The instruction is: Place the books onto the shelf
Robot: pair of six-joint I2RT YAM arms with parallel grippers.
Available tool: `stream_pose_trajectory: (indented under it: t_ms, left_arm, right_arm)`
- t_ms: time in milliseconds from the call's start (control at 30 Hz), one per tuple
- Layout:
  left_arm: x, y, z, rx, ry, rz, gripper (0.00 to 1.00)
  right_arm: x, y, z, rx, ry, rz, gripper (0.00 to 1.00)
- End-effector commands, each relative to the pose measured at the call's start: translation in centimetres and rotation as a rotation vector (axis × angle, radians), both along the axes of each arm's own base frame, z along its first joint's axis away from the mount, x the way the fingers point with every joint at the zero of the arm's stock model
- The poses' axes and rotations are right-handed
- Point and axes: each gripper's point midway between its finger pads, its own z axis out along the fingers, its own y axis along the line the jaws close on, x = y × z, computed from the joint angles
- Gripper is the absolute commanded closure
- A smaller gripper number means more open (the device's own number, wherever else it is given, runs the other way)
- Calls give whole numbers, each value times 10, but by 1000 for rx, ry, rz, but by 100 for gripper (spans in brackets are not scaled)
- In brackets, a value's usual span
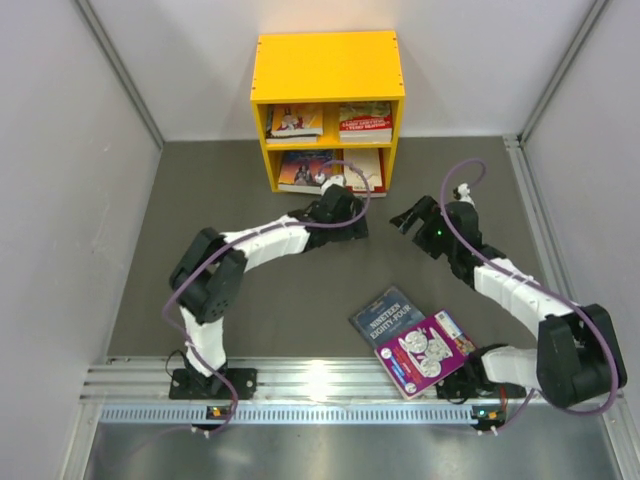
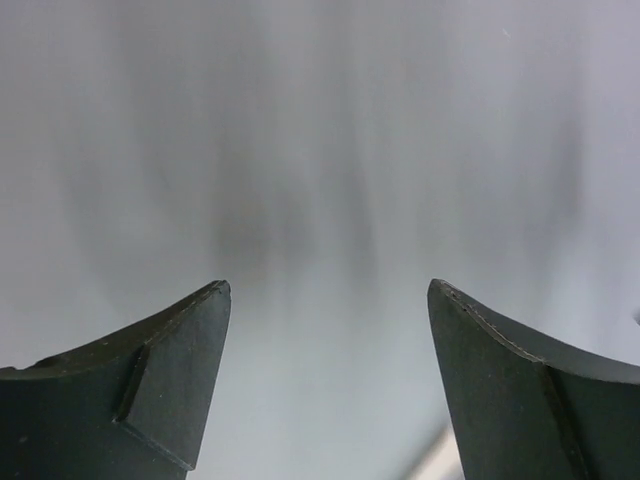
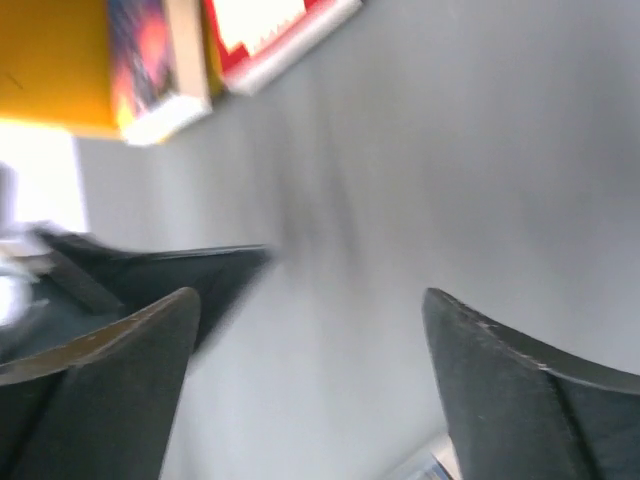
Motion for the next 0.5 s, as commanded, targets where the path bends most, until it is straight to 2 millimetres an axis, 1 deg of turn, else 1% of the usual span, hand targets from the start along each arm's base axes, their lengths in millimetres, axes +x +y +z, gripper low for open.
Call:
stream_pose_trajectory:
  t_ms: [0,33,67,100,133,167,200,233,267,300,333,367,400,433,467]
  left_arm:
    - [-14,16,60,-86,-101,38,15]
    - [-27,27,47,-63,-73,45,15]
    - [-37,34,61,-90,-79,63,14]
    - [-47,39,58,-89,-63,66,14]
    - [-65,51,39,-62,-18,70,14]
    - [-76,55,49,-104,-18,90,14]
    - [-91,54,44,-110,2,80,14]
    - [-110,63,25,-95,42,85,14]
    - [-122,62,31,-143,52,103,14]
    - [-141,56,27,-149,70,77,14]
    - [-159,58,19,-174,102,92,14]
    - [-171,56,14,-190,119,86,14]
    - [-191,47,10,-206,140,49,13]
    - [-206,48,-1,-206,169,40,13]
    - [-214,40,1,-254,182,45,13]
  right_arm:
    - [-36,-3,-21,-148,95,159,4]
    - [-48,-4,-30,-166,156,190,4]
    - [-53,-3,-34,-189,170,232,2]
    - [-60,3,-39,-172,201,283,1]
    - [-70,3,-47,-174,253,312,1]
    - [-75,4,-52,-183,275,342,1]
    - [-84,7,-62,-171,320,376,0]
    - [-91,5,-69,-175,360,389,0]
    - [-96,6,-75,-176,387,399,0]
    - [-104,5,-83,-174,423,411,0]
    - [-109,5,-87,-175,445,426,0]
    - [-113,6,-89,-177,455,437,0]
    - [-121,7,-93,-178,471,447,0]
    - [-126,9,-94,-176,477,463,0]
    - [-131,12,-94,-176,479,483,0]
